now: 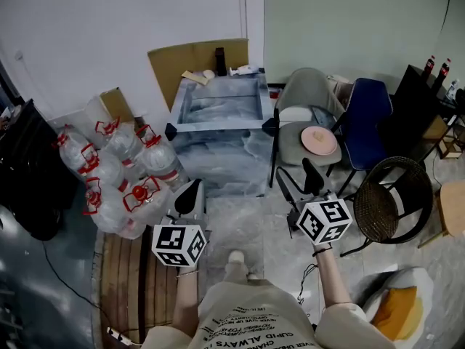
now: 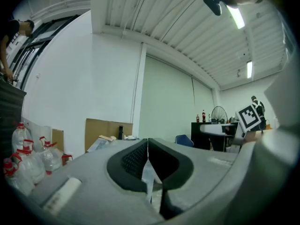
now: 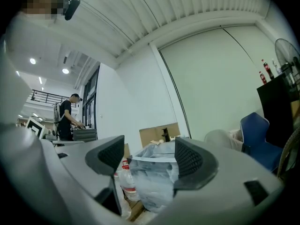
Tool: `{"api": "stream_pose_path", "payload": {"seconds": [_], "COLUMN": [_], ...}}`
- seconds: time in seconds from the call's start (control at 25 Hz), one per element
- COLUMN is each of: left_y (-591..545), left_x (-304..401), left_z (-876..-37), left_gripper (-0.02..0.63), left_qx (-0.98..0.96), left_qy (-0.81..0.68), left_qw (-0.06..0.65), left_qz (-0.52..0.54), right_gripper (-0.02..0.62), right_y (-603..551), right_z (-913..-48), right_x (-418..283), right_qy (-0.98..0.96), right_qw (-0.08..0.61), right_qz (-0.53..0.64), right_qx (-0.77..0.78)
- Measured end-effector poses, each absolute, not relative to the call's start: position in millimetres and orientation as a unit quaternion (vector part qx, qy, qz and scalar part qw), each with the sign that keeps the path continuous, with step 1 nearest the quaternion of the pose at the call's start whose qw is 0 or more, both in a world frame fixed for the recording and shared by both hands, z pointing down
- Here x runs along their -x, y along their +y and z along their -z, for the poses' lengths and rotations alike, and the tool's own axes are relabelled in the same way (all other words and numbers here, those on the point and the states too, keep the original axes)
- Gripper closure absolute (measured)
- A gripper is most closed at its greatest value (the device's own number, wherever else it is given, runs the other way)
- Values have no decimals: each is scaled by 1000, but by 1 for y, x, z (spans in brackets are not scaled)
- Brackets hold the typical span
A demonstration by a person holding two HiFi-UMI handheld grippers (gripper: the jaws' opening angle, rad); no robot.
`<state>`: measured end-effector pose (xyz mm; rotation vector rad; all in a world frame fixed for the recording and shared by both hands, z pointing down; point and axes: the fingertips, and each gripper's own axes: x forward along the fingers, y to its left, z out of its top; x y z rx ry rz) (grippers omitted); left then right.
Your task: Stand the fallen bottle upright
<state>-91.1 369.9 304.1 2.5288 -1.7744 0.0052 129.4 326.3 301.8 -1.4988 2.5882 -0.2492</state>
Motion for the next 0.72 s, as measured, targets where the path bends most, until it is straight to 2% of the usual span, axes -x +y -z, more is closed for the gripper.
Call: {"api": "stream_pose_path", "payload": {"seconds": [0.32,0.72], "left_y": [333,215], "left_x": [101,113], "left_z": [-321,-329], "left_gripper": [580,580], "left_qx": [-813,-819], "left_qy": [-581,-572], "left_qw": [41,53], "left_qz": [-2,-3], "right_gripper": [276,277], "right_y": [284,172], "right_z": [-311,-322], "right_x": [-127,-106], "right_qy": [858,863], "right_qw": [84,66], "right_qz": [106,113], "right_qx": [495,489]}}
